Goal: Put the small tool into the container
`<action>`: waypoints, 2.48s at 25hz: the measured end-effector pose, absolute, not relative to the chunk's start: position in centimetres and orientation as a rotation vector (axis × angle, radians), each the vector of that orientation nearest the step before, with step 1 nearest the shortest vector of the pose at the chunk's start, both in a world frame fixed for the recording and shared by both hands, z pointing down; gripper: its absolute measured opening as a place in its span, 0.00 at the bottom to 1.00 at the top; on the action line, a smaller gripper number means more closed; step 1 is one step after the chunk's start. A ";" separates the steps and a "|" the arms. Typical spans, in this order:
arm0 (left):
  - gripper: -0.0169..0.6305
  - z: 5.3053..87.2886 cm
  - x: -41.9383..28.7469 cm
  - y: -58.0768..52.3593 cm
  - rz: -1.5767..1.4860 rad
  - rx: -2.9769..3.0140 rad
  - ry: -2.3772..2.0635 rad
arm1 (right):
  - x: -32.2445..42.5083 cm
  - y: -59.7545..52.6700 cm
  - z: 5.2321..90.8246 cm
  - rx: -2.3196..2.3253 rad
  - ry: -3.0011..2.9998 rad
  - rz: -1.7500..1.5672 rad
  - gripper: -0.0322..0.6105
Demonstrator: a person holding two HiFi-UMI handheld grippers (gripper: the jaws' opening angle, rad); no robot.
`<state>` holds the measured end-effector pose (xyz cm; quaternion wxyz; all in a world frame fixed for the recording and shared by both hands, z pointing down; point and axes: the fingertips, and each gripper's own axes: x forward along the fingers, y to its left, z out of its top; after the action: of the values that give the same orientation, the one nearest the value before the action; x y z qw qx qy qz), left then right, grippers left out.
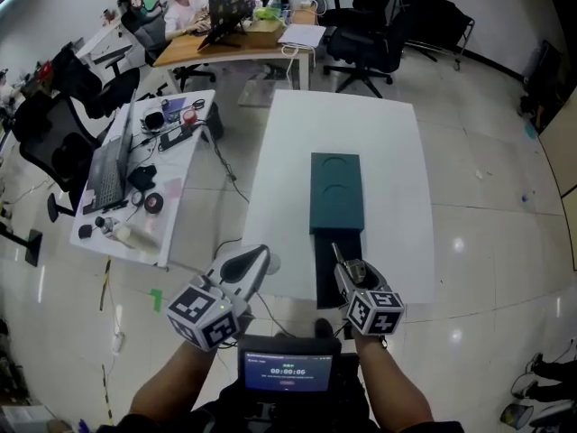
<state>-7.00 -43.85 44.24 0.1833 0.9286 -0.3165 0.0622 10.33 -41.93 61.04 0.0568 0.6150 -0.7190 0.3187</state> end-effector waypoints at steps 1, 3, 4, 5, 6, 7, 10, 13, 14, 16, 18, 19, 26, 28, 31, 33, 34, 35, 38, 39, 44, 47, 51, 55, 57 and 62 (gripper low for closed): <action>0.05 44.6 -6.8 -44.0 0.186 2.620 -0.885 | 10.4 -42.0 61.8 1.870 -2.161 0.985 0.44; 0.05 45.7 -6.4 -44.3 0.214 2.621 -0.867 | 10.4 -42.4 62.9 1.878 -2.128 1.015 0.44; 0.05 46.3 -6.3 -44.5 0.231 2.619 -0.860 | 10.3 -42.7 63.3 1.879 -2.118 1.026 0.44; 0.05 47.1 -6.3 -44.6 0.248 2.613 -0.852 | 10.2 -43.0 63.7 1.875 -2.111 1.031 0.44; 0.05 47.7 -6.3 -44.5 0.258 2.603 -0.842 | 10.0 -43.2 64.0 1.868 -2.105 1.033 0.44; 0.05 48.1 -6.2 -44.4 0.263 2.595 -0.830 | 9.8 -43.4 64.3 1.860 -2.098 1.034 0.44; 0.05 48.8 -6.0 -44.4 0.262 2.588 -0.806 | 9.8 -43.5 65.3 1.849 -2.064 1.057 0.44; 0.05 49.3 -6.2 -44.5 0.271 2.583 -0.797 | 9.5 -43.7 66.3 1.824 -2.040 1.087 0.44; 0.05 49.4 -6.3 -44.6 0.273 2.583 -0.796 | 9.4 -43.8 66.5 1.812 -2.034 1.094 0.44; 0.05 49.4 -6.5 -44.8 0.271 2.581 -0.795 | 9.2 -43.9 66.9 1.795 -2.018 1.115 0.44; 0.05 49.3 -6.6 -44.9 0.267 2.582 -0.796 | 9.0 -44.1 67.3 1.783 -2.001 1.145 0.44; 0.05 49.3 -6.6 -45.0 0.264 2.585 -0.795 | 8.8 -44.2 67.5 1.777 -1.996 1.158 0.44; 0.05 49.5 -6.9 -45.1 0.249 2.580 -0.790 | 8.1 -45.0 68.9 1.779 -1.965 1.250 0.44; 0.05 49.3 -6.8 -44.9 0.255 2.593 -0.778 | 8.0 -45.2 69.1 1.781 -1.960 1.287 0.44; 0.05 49.3 -6.7 -44.9 0.254 2.595 -0.782 | 8.0 -45.7 69.6 1.768 -1.967 1.307 0.44; 0.05 49.4 -6.8 -45.0 0.250 2.593 -0.791 | 7.9 -46.1 69.7 1.773 -1.980 1.328 0.44; 0.05 49.4 -6.9 -45.1 0.247 2.588 -0.795 | 7.9 -46.3 69.7 1.778 -1.986 1.339 0.44; 0.05 49.3 -6.9 -45.1 0.245 2.585 -0.799 | 7.9 -46.6 69.7 1.782 -1.992 1.348 0.44; 0.05 49.2 -6.9 -45.2 0.246 2.583 -0.820 | 8.0 -47.2 69.6 1.786 -2.013 1.372 0.44; 0.05 49.2 -6.9 -45.3 0.248 2.580 -0.826 | 8.2 -47.5 69.6 1.786 -2.020 1.379 0.44; 0.05 49.2 -6.7 -45.2 0.253 2.583 -0.831 | 8.3 -48.4 69.8 1.798 -2.044 1.418 0.44; 0.05 49.1 -6.5 -45.2 0.259 2.582 -0.843 | 8.4 -48.7 69.7 1.818 -2.061 1.432 0.44; 0.05 49.1 -6.5 -45.0 0.269 2.577 -0.855 | 8.4 -49.0 69.6 1.833 -2.092 1.440 0.43; 0.05 49.0 -6.3 -44.6 0.273 2.577 -0.857 | 8.4 -48.8 69.6 1.825 -2.087 1.396 0.44; 0.05 49.0 -6.1 -44.3 0.278 2.580 -0.859 | 8.3 -48.6 69.6 1.795 -2.089 1.369 0.46; 0.05 48.4 -5.2 -43.7 0.274 2.584 -0.846 | 8.2 -48.3 68.3 1.762 -2.119 1.280 0.60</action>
<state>-5.18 -43.67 48.44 0.2030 0.9259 -0.3032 0.0982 8.15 -48.29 68.34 0.0513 0.5792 -0.6964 0.4206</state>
